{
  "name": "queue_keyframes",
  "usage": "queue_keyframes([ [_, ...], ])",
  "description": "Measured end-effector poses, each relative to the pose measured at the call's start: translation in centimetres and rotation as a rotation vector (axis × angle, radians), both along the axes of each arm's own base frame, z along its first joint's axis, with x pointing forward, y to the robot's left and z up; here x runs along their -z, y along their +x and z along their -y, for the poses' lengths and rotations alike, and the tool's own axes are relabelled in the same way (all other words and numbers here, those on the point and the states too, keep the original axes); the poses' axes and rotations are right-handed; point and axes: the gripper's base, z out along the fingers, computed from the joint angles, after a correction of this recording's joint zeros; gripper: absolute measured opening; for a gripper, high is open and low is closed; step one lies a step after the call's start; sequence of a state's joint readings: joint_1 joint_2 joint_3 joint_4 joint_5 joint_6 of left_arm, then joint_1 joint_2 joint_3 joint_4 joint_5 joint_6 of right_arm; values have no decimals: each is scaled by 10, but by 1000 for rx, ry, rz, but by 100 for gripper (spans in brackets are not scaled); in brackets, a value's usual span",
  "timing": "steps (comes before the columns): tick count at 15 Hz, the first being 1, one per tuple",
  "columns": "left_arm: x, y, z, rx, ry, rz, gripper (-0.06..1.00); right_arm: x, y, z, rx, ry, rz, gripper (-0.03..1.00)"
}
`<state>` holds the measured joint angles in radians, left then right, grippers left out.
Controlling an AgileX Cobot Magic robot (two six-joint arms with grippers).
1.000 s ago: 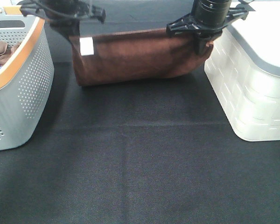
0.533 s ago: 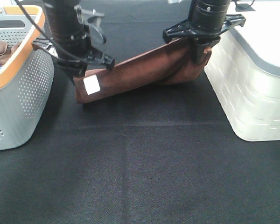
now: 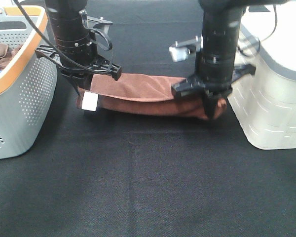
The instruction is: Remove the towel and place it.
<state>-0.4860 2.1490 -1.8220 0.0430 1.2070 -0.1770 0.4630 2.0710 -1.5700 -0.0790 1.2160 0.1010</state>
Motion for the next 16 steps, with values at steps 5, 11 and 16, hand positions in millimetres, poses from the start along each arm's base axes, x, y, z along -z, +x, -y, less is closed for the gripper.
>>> queue_keyframes([
  [5,0,-6,11,26,-21,-13,0,21,-13,3,12,2,-63,0],
  [11,4,-20,30,93,-24,-34,0,28,-18,6,11,-4,-75,0],
  [16,44,-45,14,92,62,-188,0,27,-20,7,14,-20,-107,0],
])
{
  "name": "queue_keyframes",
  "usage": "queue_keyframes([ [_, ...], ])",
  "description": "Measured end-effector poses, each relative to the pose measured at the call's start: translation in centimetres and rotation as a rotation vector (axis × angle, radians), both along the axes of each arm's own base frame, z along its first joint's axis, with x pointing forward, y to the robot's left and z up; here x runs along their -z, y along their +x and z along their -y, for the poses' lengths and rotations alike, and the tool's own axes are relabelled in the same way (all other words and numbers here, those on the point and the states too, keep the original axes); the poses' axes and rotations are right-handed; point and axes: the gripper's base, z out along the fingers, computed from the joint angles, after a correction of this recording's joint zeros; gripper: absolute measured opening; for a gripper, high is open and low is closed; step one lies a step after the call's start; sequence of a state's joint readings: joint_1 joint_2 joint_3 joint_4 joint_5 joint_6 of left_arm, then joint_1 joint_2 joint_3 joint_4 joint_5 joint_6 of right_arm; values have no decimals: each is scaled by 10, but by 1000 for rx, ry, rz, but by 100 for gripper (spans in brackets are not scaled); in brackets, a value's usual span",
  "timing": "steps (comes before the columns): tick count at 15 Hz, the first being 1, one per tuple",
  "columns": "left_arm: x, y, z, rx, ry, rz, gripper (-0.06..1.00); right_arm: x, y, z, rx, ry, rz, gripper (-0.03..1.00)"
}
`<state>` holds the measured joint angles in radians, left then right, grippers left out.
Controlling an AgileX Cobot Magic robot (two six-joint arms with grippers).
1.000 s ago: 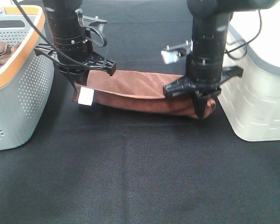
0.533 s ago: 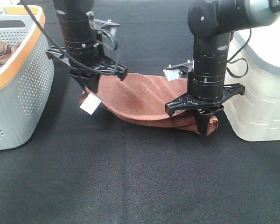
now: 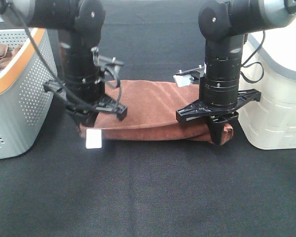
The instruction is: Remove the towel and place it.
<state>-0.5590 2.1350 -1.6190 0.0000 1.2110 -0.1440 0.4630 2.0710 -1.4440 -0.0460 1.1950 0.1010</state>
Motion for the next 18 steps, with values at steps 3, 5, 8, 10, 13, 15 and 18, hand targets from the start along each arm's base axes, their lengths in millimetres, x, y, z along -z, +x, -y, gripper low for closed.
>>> queue_keyframes([
  [3,5,-11,-6,-3,15,-37,0,1,-2,-2,14,17,-20,1],
  [5,13,-19,-10,-8,30,-78,0,8,-10,-1,28,24,-60,7],
  [8,20,-27,-10,-32,8,-128,11,22,-23,4,30,1,-111,45],
  [10,20,-28,-8,-42,-7,-137,47,21,-24,5,24,2,-113,70],
  [13,19,-28,-8,-43,-10,-138,79,4,-25,5,23,23,-78,79],
  [15,16,-28,-8,-44,-16,-132,80,-7,-26,6,23,36,-53,79],
  [18,-7,-30,-9,-37,-54,-86,80,-39,-32,8,23,78,17,79],
])
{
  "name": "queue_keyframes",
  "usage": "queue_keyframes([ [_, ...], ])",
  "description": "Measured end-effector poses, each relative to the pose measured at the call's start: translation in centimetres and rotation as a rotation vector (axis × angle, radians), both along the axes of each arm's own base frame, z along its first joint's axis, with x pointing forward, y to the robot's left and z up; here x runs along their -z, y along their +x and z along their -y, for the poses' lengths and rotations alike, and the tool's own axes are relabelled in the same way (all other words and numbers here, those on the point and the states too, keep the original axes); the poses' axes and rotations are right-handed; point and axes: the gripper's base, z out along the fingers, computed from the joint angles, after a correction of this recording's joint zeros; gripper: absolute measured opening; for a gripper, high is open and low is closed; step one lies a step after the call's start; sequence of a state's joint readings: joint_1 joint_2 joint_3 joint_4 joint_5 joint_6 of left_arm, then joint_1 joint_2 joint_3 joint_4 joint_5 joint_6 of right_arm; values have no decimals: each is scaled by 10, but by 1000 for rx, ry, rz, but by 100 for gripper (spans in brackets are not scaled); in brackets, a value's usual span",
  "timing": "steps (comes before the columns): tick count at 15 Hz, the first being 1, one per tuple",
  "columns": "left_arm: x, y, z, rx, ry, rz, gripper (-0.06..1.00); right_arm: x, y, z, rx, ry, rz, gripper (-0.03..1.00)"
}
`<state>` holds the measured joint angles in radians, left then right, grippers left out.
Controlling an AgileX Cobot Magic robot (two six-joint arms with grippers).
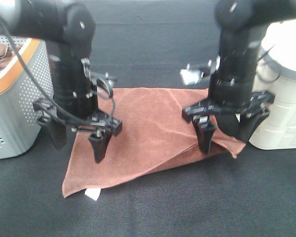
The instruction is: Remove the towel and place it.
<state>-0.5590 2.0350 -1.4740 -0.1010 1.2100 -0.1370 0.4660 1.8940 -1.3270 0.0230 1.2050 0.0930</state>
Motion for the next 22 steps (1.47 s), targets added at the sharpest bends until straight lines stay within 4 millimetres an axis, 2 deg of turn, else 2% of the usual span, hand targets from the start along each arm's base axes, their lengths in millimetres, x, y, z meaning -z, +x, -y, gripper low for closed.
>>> queue_keyframes([
  [6,-71,-10,-6,22,-102,169,80,-24,-7,0,-11,61,35,79],
  [9,-135,-22,-18,67,-165,353,80,-70,-23,6,-17,139,156,79],
  [10,-135,-22,-18,67,-165,353,80,-70,-23,6,-17,139,156,79],
  [12,-172,-38,-33,78,-175,471,80,-105,-39,14,-26,191,259,79],
  [13,-198,-52,-47,73,-175,559,80,-128,-52,21,-41,225,328,79],
  [14,-211,-65,-57,60,-178,608,80,-144,-63,26,-45,250,380,79],
  [15,-218,-78,-66,44,-186,628,80,-158,-75,33,-48,273,429,79],
  [17,-221,-107,-84,14,-204,642,80,-174,-101,45,-52,303,492,79],
  [18,-213,-131,-98,-12,-208,627,80,-177,-120,55,-54,311,520,79],
  [22,-183,-197,-135,-57,-253,600,80,-146,-168,82,-56,275,490,79],
])
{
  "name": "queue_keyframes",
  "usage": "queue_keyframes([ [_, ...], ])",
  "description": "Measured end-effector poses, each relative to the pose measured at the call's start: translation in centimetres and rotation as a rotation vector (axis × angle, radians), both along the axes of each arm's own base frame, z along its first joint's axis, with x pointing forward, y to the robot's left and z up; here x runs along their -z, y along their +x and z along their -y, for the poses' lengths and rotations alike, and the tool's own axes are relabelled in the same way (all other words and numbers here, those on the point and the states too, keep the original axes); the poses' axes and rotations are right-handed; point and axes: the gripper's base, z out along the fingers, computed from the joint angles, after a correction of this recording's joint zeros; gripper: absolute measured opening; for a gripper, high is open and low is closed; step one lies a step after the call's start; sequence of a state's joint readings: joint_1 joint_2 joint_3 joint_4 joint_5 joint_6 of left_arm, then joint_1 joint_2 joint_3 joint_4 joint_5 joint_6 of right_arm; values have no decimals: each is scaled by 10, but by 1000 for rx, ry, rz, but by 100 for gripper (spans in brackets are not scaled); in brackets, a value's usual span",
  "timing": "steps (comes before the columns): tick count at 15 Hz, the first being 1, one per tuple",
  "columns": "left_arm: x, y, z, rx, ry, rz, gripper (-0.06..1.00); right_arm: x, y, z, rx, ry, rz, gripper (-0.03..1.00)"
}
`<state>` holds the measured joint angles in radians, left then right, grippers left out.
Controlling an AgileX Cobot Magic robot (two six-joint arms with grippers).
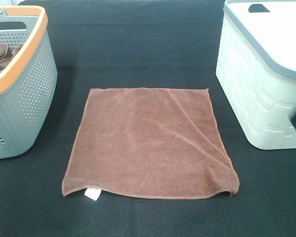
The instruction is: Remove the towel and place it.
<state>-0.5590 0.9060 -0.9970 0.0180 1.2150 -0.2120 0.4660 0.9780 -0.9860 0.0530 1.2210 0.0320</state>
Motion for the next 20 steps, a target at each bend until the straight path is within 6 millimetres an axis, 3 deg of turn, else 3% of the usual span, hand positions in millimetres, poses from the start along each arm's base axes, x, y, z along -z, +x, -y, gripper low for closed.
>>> queue_keyframes([
  [3,33,-45,-28,7,-9,19,80,41,-33,17,1,-21,-33,79],
  [4,33,-45,-28,7,-9,19,80,41,-33,17,1,-21,-33,79],
  [9,80,-87,-50,103,-55,122,80,84,-69,35,-3,-7,0,79],
  [15,81,-93,-45,295,-86,275,80,71,-102,51,-91,87,284,78],
  [20,81,-94,-44,331,-78,285,80,71,-110,55,-104,117,364,77],
])
